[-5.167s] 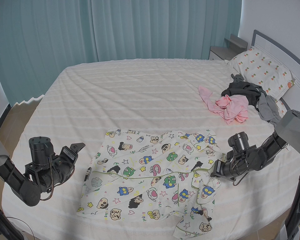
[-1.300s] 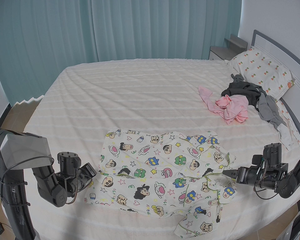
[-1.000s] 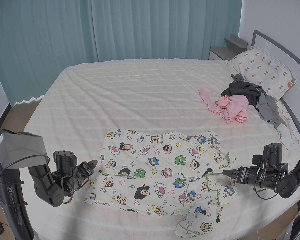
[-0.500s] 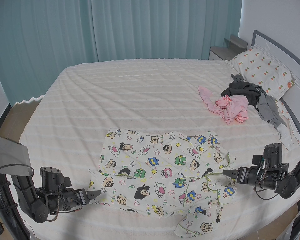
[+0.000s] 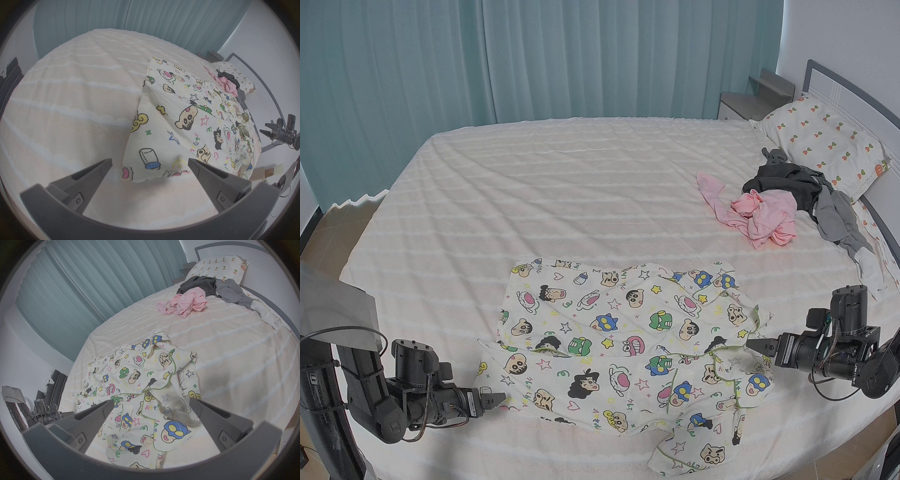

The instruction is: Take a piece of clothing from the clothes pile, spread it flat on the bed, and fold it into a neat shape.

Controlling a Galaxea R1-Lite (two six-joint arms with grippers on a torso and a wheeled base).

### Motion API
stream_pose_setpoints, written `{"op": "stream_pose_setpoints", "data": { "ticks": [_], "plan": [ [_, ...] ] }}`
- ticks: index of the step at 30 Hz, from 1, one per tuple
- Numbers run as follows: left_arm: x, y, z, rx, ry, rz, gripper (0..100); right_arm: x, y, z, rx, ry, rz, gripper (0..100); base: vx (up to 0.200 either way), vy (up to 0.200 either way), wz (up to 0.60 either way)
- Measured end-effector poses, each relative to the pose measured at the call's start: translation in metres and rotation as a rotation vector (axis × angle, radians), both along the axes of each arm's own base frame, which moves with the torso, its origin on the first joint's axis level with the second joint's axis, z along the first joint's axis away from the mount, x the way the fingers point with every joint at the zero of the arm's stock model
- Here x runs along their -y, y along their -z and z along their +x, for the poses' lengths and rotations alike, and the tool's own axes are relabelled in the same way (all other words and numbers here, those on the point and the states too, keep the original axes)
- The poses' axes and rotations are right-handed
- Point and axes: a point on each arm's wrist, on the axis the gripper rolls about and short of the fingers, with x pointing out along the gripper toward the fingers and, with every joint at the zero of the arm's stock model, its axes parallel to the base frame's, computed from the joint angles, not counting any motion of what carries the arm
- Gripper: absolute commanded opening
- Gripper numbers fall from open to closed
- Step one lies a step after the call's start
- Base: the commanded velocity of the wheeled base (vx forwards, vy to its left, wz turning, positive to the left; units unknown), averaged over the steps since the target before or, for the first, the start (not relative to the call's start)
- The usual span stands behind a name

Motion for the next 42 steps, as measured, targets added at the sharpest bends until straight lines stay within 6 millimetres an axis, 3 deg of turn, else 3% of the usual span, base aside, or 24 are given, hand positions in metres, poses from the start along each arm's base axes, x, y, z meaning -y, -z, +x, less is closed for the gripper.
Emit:
{"op": "stream_pose_setpoints", "data": {
  "ticks": [8,14,15,32,42],
  "plan": [
    [0.003,0.01,0.012,-0.007,0.0,-0.002,100,0.0,0.0,0.0,-0.002,0.0,0.0,100,0.0,0.0,0.0],
    [0.002,0.015,0.01,-0.032,-0.005,-0.003,100,0.0,0.001,0.0,-0.007,-0.005,0.005,100,0.0,0.0,0.0],
    [0.002,0.015,0.01,-0.035,-0.005,-0.003,0,0.0,0.001,0.0,-0.009,-0.008,0.008,100,0.0,0.0,0.0],
    [-0.001,0.015,-0.005,-0.076,-0.001,0.013,0,0.001,0.002,0.0,-0.01,-0.01,0.012,100,0.0,0.0,0.0],
    [-0.007,0.005,-0.03,-0.115,0.033,0.058,0,0.001,0.001,0.0,-0.006,-0.013,0.01,100,0.0,0.0,0.0]
  ]
}}
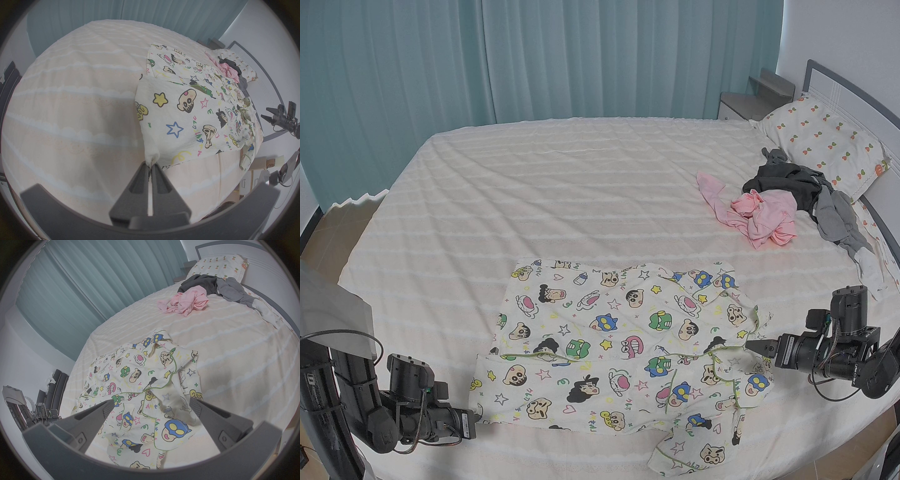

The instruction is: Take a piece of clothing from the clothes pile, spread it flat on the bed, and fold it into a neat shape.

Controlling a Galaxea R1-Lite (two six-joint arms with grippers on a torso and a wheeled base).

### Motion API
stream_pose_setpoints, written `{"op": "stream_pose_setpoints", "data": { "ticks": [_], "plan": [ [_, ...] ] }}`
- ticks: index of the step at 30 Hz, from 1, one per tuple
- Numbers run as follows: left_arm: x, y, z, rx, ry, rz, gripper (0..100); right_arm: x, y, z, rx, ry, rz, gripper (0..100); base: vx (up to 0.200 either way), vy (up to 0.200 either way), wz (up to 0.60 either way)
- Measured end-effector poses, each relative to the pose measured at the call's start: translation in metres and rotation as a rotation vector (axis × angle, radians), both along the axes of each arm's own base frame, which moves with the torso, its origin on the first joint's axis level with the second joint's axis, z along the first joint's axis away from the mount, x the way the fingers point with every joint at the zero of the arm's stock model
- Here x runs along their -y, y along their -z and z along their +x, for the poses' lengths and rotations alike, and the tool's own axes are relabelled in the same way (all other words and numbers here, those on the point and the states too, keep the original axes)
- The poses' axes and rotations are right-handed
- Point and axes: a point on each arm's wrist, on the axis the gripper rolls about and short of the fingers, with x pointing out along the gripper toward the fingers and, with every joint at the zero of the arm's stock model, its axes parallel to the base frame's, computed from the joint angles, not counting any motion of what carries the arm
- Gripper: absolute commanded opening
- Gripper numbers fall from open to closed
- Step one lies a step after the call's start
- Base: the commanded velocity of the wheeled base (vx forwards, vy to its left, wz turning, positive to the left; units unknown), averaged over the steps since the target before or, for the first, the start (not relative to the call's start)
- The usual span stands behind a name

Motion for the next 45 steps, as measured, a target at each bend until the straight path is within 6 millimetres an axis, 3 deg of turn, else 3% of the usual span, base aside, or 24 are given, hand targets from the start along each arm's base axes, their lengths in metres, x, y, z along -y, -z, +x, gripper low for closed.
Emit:
{"op": "stream_pose_setpoints", "data": {
  "ticks": [23,24,34,39,45],
  "plan": [
    [-0.015,-0.006,-0.031,-0.205,0.062,0.095,0,0.0,0.001,-0.002,-0.008,-0.004,-0.004,100,0.0,0.0,0.0],
    [-0.016,-0.006,-0.033,-0.221,0.068,0.098,100,0.0,0.001,-0.003,-0.009,-0.004,-0.004,100,0.0,0.0,0.0],
    [-0.017,-0.013,-0.039,-0.225,0.095,0.073,100,-0.001,-0.003,0.0,0.013,-0.001,0.011,100,0.0,0.0,0.0],
    [-0.024,-0.022,-0.037,-0.174,0.074,-0.064,100,-0.01,-0.013,0.004,0.041,-0.016,0.085,100,0.0,0.0,0.0],
    [-0.03,-0.039,-0.037,-0.116,-0.041,-0.257,100,-0.032,-0.03,0.026,0.08,-0.021,0.202,100,0.0,0.0,0.0]
  ]
}}
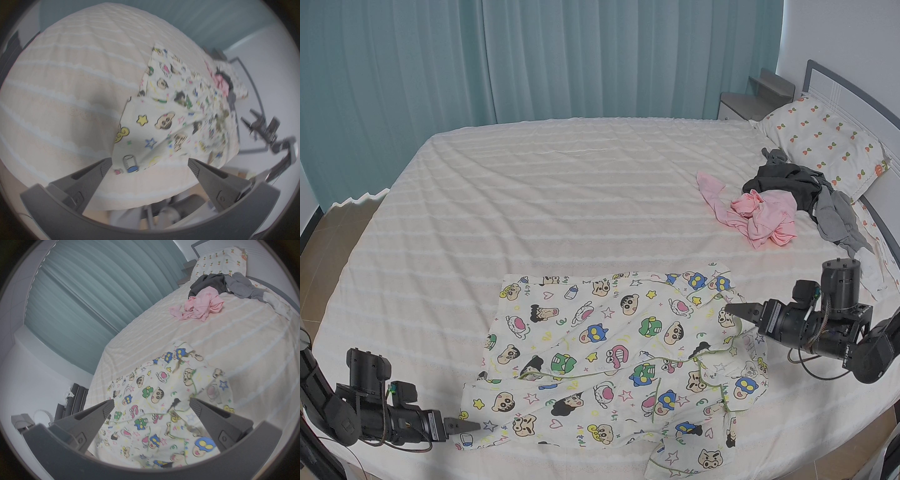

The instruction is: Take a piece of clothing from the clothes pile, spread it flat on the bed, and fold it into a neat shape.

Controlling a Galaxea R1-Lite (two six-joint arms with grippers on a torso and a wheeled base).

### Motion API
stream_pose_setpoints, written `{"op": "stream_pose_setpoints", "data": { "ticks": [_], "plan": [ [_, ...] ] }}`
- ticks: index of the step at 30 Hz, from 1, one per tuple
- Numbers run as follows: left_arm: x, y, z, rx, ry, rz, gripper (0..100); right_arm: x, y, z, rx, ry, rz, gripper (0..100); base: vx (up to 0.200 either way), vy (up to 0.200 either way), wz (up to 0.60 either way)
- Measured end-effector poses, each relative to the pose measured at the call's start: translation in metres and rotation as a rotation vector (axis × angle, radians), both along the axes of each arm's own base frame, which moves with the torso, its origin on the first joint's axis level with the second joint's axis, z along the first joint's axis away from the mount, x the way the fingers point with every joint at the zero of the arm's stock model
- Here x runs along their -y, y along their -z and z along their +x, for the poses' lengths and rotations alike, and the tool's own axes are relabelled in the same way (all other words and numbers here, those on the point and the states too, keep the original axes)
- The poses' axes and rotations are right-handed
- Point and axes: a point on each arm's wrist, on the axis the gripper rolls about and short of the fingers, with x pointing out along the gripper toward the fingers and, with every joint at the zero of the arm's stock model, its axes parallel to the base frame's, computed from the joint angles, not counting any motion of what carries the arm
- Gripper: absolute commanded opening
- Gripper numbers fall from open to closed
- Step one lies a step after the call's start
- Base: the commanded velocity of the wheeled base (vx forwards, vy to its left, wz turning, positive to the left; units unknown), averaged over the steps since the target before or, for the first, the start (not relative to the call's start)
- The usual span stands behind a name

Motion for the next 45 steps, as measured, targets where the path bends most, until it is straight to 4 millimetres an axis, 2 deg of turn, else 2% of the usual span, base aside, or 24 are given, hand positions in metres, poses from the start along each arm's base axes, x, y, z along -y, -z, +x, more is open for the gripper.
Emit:
{"op": "stream_pose_setpoints", "data": {
  "ticks": [5,10,17,21,27,31,38,45],
  "plan": [
    [-0.001,-0.019,0.004,-0.001,-0.179,-0.208,100,-0.018,0.002,0.029,-0.013,0.029,0.027,100,0.0,0.0,0.0],
    [0.0,-0.047,0.005,0.051,-0.27,-0.39,100,-0.042,0.024,0.076,-0.075,0.092,0.021,100,0.0,0.0,0.0],
    [0.001,-0.066,0.003,0.128,-0.262,-0.451,100,-0.064,0.056,0.119,-0.174,0.161,-0.028,100,0.0,0.0,0.0],
    [0.001,-0.07,0.003,0.142,-0.258,-0.463,100,-0.07,0.068,0.134,-0.207,0.206,-0.068,100,0.0,0.0,0.0],
    [0.001,-0.071,0.003,0.149,-0.256,-0.466,100,-0.075,0.076,0.153,-0.191,0.246,-0.089,100,0.0,0.0,0.0],
    [0.001,-0.071,0.003,0.15,-0.255,-0.466,100,-0.079,0.073,0.169,-0.149,0.258,-0.078,100,0.0,0.0,0.0],
    [0.001,-0.071,0.004,0.148,-0.256,-0.465,100,-0.079,0.052,0.211,0.001,0.292,-0.052,100,0.0,0.0,0.0],
    [0.001,-0.069,0.006,0.149,-0.255,-0.465,100,-0.069,0.014,0.255,0.212,0.344,0.017,100,0.0,0.0,0.0]
  ]
}}
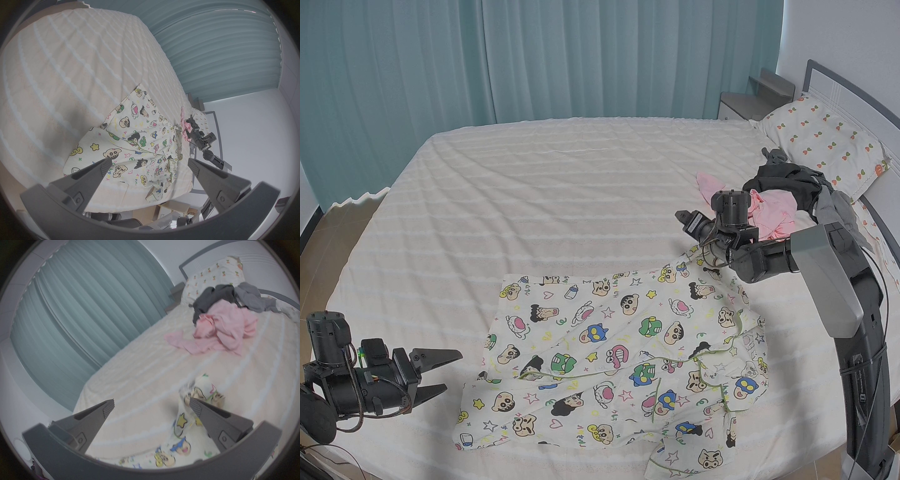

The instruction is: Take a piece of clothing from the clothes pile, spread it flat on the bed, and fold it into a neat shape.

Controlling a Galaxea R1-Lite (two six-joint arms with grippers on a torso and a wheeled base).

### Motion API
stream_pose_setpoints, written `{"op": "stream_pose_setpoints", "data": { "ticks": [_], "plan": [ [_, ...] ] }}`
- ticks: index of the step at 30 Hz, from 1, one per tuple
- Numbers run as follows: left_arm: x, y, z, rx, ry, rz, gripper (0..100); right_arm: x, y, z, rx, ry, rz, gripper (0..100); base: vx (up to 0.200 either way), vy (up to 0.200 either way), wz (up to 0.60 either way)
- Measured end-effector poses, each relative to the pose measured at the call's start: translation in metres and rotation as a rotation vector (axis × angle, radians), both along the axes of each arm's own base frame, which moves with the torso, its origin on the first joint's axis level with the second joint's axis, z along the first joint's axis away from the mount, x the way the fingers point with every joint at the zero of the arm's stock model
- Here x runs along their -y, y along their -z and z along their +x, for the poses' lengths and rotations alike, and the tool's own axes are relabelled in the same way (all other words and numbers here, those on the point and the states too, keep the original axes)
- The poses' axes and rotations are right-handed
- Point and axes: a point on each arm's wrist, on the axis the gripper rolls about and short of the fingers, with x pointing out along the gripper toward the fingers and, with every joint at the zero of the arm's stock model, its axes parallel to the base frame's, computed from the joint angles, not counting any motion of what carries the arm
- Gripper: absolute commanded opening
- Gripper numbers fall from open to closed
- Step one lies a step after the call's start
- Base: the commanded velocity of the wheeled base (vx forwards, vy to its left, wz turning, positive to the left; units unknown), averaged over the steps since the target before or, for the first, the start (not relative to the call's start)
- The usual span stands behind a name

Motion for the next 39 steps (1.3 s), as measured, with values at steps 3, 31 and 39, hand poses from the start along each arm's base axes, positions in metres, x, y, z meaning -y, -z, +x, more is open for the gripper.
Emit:
{"op": "stream_pose_setpoints", "data": {
  "ticks": [3,31,39],
  "plan": [
    [0.0,0.001,0.001,0.0,0.0,0.001,100,0.004,-0.008,0.011,0.056,0.01,0.009,100,0.0,0.0,0.0],
    [0.012,-0.018,0.152,0.048,-0.224,0.179,100,0.067,0.028,-0.059,-0.113,-0.02,-0.004,100,0.0,0.0,0.0],
    [0.031,-0.005,0.216,0.044,-0.184,0.275,100,0.08,0.031,-0.127,-0.095,-0.059,-0.019,100,0.0,0.0,0.0]
  ]
}}
